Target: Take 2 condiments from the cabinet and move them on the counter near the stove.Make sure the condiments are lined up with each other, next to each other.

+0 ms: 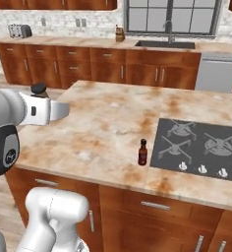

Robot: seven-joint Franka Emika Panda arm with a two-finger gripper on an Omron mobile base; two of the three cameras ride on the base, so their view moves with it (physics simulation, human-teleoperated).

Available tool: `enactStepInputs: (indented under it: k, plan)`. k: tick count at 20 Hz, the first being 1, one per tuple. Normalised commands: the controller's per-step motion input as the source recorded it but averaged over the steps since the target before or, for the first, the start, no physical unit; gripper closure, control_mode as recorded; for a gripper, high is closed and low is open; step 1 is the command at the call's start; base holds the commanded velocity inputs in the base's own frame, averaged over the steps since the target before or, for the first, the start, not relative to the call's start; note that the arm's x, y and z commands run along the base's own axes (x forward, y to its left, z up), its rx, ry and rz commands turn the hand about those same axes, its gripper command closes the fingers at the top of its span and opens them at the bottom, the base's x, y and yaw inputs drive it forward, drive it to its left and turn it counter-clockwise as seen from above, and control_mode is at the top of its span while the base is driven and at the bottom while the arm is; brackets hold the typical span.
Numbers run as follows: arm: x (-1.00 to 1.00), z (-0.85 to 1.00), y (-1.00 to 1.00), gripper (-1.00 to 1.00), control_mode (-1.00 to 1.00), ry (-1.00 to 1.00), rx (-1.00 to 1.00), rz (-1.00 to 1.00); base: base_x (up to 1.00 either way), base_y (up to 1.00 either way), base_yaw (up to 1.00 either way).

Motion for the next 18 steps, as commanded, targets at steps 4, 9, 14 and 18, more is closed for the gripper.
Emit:
enactStepInputs:
  k: [4,9,14,18]
  plan:
    - [0.0,0.0,0.0,1.0,1.0,0.0,0.0,0.0,0.59,-0.13,0.0]
    - [0.0,0.0,0.0,1.0,1.0,0.0,0.0,0.0,0.74,-0.21,0.0]
    - [0.0,0.0,0.0,1.0,1.0,0.0,0.0,0.0,0.62,-0.21,-0.01]
    - [0.0,-0.06,-0.06,1.0,-1.0,0.03,0.0,-0.03,0.12,-0.17,-0.02]
